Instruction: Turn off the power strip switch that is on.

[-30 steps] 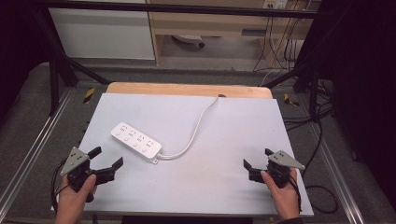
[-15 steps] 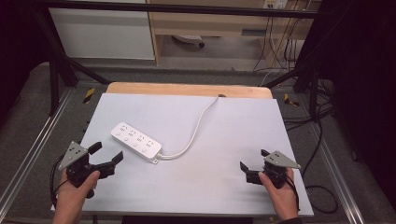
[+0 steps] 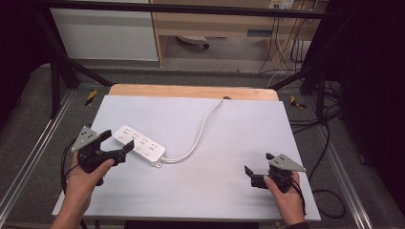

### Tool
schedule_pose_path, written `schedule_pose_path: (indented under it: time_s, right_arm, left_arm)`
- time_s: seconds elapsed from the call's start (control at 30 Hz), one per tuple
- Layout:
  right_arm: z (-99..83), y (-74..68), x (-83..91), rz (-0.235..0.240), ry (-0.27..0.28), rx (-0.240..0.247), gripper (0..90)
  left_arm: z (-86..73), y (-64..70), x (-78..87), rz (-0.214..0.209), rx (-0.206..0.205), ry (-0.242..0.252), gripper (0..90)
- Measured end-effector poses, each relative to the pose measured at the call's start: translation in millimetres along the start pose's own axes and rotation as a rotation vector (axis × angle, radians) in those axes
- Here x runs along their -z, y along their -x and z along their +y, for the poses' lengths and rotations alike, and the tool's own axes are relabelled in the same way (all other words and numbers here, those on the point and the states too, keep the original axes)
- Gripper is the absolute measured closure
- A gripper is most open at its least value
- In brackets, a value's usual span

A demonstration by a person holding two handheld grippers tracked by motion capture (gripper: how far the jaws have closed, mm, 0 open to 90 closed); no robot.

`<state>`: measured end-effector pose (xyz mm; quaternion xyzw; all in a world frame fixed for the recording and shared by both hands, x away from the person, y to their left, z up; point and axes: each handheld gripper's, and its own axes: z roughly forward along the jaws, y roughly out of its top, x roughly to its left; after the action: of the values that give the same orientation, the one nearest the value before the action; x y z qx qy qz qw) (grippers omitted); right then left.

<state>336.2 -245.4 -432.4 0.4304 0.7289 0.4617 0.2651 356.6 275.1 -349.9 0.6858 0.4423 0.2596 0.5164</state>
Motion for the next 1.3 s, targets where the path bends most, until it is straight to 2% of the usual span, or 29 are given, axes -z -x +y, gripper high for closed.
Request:
schedule_pose_path:
  time_s: [0.1,0.13,0.2,0.27,0.37,0.57,0.83,1.0,1.2,1.3]
  right_arm:
    - [-0.6,-1.5,-0.9,0.001,-0.006,0.006,4.8]
    - [-0.5,-1.9,-1.0,0.001,-0.007,0.005,4.9]
    - [-0.4,-2.7,-1.7,-0.002,-0.006,0.009,4.8]
    - [-0.4,-3.4,-2.0,-0.004,-0.008,0.008,4.8]
    - [-0.5,-3.5,-2.4,-0.006,-0.014,0.006,4.8]
    - [-0.5,-4.5,-2.8,-0.003,-0.018,0.006,4.7]
    - [-0.6,-5.1,-3.0,-0.006,-0.024,0.002,4.5]
    - [-0.9,-4.5,-0.9,-0.014,-0.02,-0.005,4.1]
    - [-1.5,-4.5,-1.7,-0.011,-0.028,-0.015,3.8]
    - [-2.1,-4.1,-2.5,-0.013,-0.034,-0.018,3.6]
  left_arm:
    - [13.3,1.2,-7.6,-0.003,-0.004,0.014,6.1]
    - [20.8,0.6,-10.8,-0.016,0.003,0.023,6.1]
    - [24.5,0.2,-13.1,-0.017,0.007,0.022,6.2]
    - [30.6,-2.6,-19.0,0.003,0.013,0.028,6.9]
    - [29.0,-7.6,-23.1,0.027,0.032,0.035,7.1]
    - [24.4,-17.1,-23.4,0.052,0.031,0.022,7.4]
    - [25.6,-23.6,-24.5,0.048,0.039,0.021,7.4]
    - [29.6,-27.9,-31.0,0.044,0.04,0.019,7.7]
    - [30.5,-35.9,-50.1,0.046,0.031,-0.012,11.7]
    - [26.8,-37.7,-50.3,0.052,0.022,-0.008,21.0]
